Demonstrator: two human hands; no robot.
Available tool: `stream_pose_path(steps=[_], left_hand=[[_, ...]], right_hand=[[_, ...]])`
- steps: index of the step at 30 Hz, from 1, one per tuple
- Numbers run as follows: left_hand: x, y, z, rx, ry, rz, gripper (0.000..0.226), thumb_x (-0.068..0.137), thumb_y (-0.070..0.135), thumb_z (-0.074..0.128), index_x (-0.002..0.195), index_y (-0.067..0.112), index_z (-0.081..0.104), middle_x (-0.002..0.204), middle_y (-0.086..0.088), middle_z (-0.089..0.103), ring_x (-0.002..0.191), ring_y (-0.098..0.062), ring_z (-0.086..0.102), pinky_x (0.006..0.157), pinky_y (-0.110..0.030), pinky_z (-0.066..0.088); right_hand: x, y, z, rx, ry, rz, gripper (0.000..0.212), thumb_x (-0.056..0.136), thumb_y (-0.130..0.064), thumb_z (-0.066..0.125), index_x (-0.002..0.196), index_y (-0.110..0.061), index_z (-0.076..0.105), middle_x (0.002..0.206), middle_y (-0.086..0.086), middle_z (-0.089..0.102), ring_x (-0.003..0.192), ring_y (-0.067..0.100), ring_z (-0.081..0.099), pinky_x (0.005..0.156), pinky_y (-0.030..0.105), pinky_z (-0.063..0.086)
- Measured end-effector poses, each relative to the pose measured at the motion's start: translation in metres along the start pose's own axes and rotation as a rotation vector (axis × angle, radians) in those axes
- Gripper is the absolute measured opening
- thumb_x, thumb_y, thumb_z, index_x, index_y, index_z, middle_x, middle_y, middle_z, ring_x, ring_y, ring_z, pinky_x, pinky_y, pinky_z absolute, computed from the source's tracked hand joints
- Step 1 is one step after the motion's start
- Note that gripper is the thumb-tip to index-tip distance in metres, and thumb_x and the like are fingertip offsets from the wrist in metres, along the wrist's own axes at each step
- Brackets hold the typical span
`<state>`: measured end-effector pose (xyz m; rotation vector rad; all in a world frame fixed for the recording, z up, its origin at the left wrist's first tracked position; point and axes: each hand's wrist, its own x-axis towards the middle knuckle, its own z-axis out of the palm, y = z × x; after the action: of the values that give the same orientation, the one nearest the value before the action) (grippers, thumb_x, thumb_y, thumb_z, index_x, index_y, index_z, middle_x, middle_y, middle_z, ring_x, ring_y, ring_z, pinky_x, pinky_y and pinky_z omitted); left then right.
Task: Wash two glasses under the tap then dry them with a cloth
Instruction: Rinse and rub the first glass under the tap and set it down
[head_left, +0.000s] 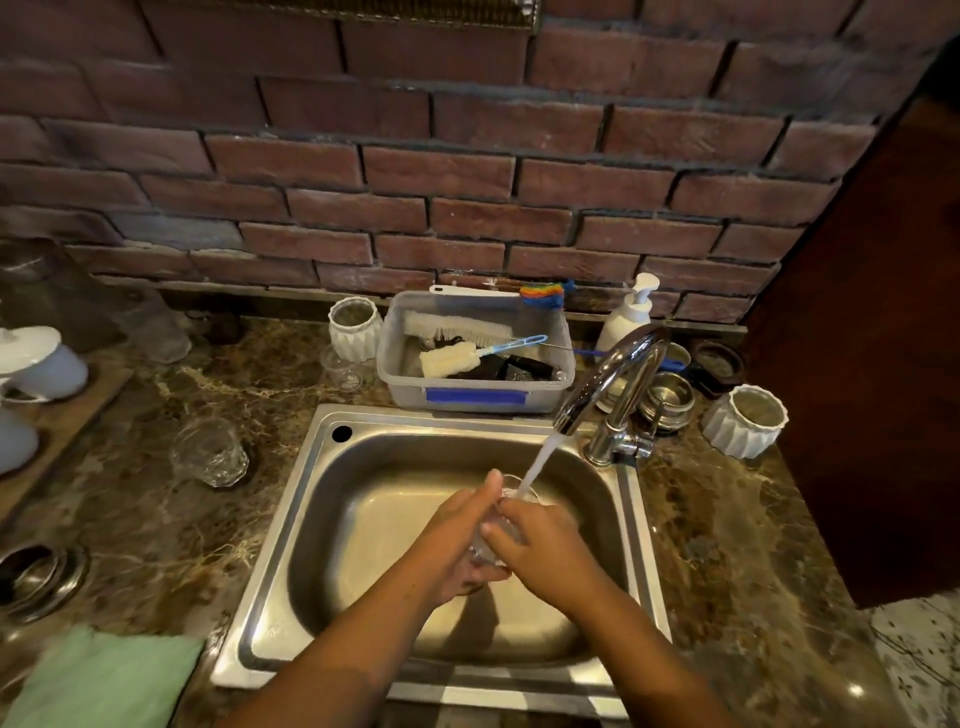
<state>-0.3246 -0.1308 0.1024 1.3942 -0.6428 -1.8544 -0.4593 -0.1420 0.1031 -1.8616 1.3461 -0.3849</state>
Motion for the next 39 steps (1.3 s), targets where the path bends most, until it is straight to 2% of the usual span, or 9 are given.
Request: stream_pose_path(steps=[5,9,13,17,22,26,30,34,39], left_hand=[[0.001,0.010,0.003,0.325,0.178,0.063,0.045,0.097,0.061,0.046,0.110,0.021,0.062,0.110,-0.004,0.069,0.099,-0.021,0.068,0.067,-0.034,0.060],[0.006,0.018,-0.006,0.280,0.268,0.063,0.030,0.101,0.050,0.048,0.104,0.025,0.065,0.106,-0.006,0.071,0.095,-0.022,0.068,0.070,-0.033,0.058],[0.014,0.030,-0.002,0.386,0.256,0.159,0.032,0.099,0.046,0.053,0.096,0.019,0.069,0.093,-0.008,0.073,0.081,-0.018,0.069,0.064,-0.030,0.055],[0.024,0.033,0.013,0.886,0.402,0.477,0.024,0.102,0.041,0.048,0.089,0.027,0.062,0.086,0.008,0.061,0.079,-0.006,0.061,0.067,-0.021,0.046],[0.033,0.014,0.014,1.304,0.374,0.743,0.026,0.106,0.035,0.038,0.113,0.028,0.062,0.106,0.011,0.056,0.094,-0.003,0.053,0.081,-0.020,0.046],[0.035,0.002,0.012,0.869,0.331,0.676,0.020,0.105,0.030,0.045,0.104,0.028,0.065,0.100,0.012,0.062,0.091,-0.004,0.060,0.074,-0.013,0.046],[0.034,0.007,0.025,0.144,0.374,0.232,0.022,0.103,0.029,0.053,0.096,0.017,0.070,0.089,-0.008,0.074,0.085,-0.024,0.071,0.067,-0.029,0.058],[0.030,0.012,0.007,-0.428,0.140,-0.240,0.035,0.093,0.035,0.067,0.110,0.006,0.073,0.098,-0.016,0.076,0.083,-0.026,0.071,0.067,-0.036,0.060],[0.042,0.008,0.009,-0.178,0.285,0.007,0.024,0.101,0.029,0.056,0.100,0.008,0.067,0.089,-0.015,0.072,0.075,-0.023,0.066,0.061,-0.034,0.056]], right_hand=[[0.006,-0.005,0.007,0.266,-0.061,0.090,0.020,0.094,-0.026,0.051,0.087,-0.023,0.070,0.082,-0.002,0.073,0.082,0.013,0.068,0.083,0.041,0.057],[0.003,-0.005,0.005,0.538,0.020,0.099,0.025,0.097,-0.008,0.055,0.100,-0.019,0.077,0.096,-0.001,0.079,0.094,0.010,0.072,0.084,0.025,0.055],[0.003,-0.002,0.006,0.873,0.090,0.162,0.028,0.093,0.002,0.058,0.094,-0.015,0.081,0.098,0.014,0.079,0.098,0.028,0.074,0.090,0.037,0.058],[0.007,-0.002,0.010,1.322,0.192,0.306,0.023,0.091,-0.015,0.059,0.104,-0.004,0.075,0.106,0.023,0.075,0.100,0.033,0.071,0.089,0.046,0.054],[0.019,0.004,-0.003,1.381,0.175,0.634,0.035,0.102,-0.036,0.048,0.117,-0.011,0.069,0.111,0.017,0.076,0.109,0.035,0.069,0.105,0.057,0.045],[0.024,0.007,-0.013,1.124,0.149,0.584,0.029,0.101,-0.033,0.053,0.106,-0.011,0.073,0.100,0.016,0.077,0.099,0.032,0.071,0.091,0.050,0.057],[0.025,-0.003,-0.005,0.547,0.268,0.214,0.031,0.096,-0.033,0.058,0.081,-0.009,0.073,0.072,0.009,0.073,0.068,0.016,0.071,0.068,0.038,0.059],[0.014,0.002,-0.004,-0.195,0.120,-0.124,0.037,0.092,-0.052,0.043,0.090,-0.028,0.072,0.089,-0.006,0.075,0.087,0.011,0.065,0.093,0.034,0.045],[0.009,-0.001,0.009,0.251,0.268,0.008,0.033,0.096,-0.043,0.052,0.083,-0.022,0.075,0.077,-0.003,0.076,0.072,0.011,0.069,0.076,0.038,0.056]])
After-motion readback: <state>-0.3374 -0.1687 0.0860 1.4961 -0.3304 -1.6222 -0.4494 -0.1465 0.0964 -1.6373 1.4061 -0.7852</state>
